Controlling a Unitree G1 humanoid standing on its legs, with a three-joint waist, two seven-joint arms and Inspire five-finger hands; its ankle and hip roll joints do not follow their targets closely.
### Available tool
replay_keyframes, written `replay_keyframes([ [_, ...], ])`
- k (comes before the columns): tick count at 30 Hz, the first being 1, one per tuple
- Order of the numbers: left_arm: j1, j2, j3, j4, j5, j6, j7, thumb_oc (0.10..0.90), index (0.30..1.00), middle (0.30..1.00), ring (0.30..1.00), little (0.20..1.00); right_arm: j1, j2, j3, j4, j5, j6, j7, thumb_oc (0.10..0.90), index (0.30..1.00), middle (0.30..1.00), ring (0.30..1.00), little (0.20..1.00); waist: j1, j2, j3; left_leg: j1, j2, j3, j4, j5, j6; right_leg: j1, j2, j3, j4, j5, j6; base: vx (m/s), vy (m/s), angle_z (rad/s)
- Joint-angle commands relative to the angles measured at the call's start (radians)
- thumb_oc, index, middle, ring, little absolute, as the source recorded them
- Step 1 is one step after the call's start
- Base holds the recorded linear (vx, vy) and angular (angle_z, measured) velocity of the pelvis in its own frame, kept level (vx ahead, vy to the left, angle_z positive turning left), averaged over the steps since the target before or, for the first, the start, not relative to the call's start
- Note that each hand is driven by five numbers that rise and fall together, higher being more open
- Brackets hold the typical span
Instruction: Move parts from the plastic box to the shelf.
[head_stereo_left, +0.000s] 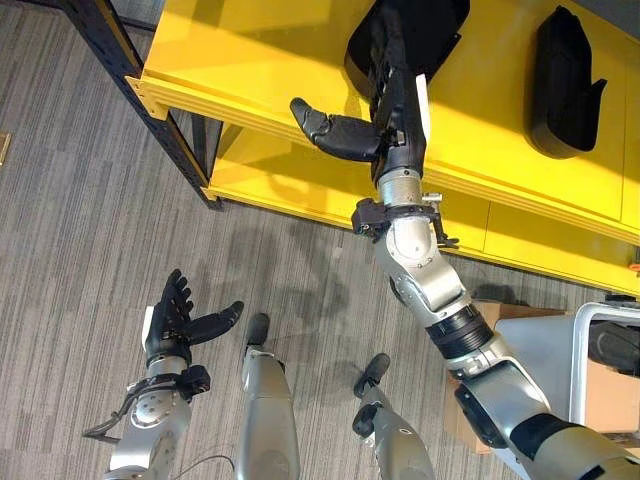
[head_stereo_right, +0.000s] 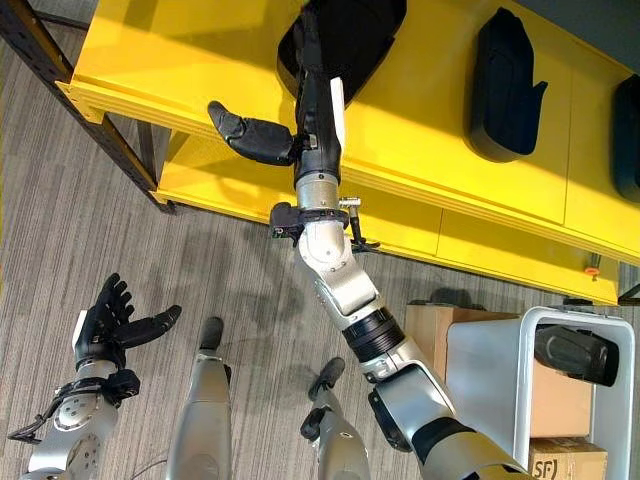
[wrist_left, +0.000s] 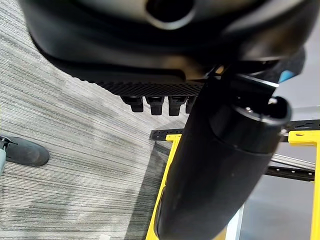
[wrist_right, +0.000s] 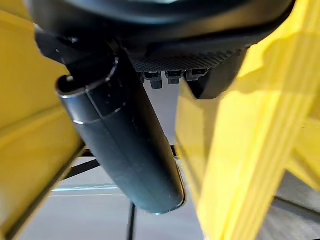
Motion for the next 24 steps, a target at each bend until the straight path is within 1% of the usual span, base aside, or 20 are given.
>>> replay_keyframes([
  [1,0.043,0.023,0.039,-0.126,0.039,-0.078,0.0,0.9,1.0,1.0,1.0,1.0,-0.132,-0.05,-0.078,-0.09,0.006,-0.094,-0.001,0.9,1.0,1.0,1.0,1.0,0.017,0.01,-0.005,0.061,-0.04,0.023,-0.206,0.08,0.093,0.13,0.005,0.039,0.139,-0.158,0.048,0.0,0.0,0.0],
  [5,0.036,0.035,0.037,-0.123,0.034,-0.089,-0.007,0.9,1.0,1.0,1.0,1.0,-0.182,-0.082,-0.103,0.006,0.029,-0.092,-0.008,0.9,1.0,1.0,1.0,1.0,0.022,0.017,0.012,0.055,-0.039,0.021,-0.201,0.082,0.091,0.119,0.008,0.041,0.145,-0.167,0.043,0.0,0.0,0.0],
  [7,0.038,0.035,0.036,-0.123,0.031,-0.09,-0.011,0.9,1.0,1.0,1.0,1.0,-0.187,-0.085,-0.107,0.026,0.041,-0.092,-0.005,0.9,1.0,1.0,1.0,1.0,0.023,0.019,0.016,0.053,-0.038,0.02,-0.202,0.083,0.091,0.119,0.008,0.04,0.145,-0.168,0.043,0.0,0.0,0.0],
  [16,0.044,0.037,0.043,-0.12,0.027,-0.096,-0.016,0.9,1.0,1.0,1.0,1.0,-0.211,-0.117,-0.112,0.075,0.038,-0.086,-0.007,0.9,1.0,1.0,1.0,1.0,0.03,0.028,0.029,0.048,-0.039,0.02,-0.202,0.086,0.089,0.113,0.007,0.034,0.151,-0.171,0.042,0.0,0.0,0.0],
  [24,0.043,0.041,0.045,-0.117,0.027,-0.103,-0.019,0.9,1.0,1.0,1.0,1.0,-0.251,-0.164,-0.109,0.119,0.006,-0.071,-0.01,0.9,1.0,1.0,1.0,1.0,0.032,0.031,0.036,0.042,-0.04,0.019,-0.2,0.086,0.088,0.106,0.009,0.034,0.154,-0.174,0.041,0.0,0.0,0.0],
])
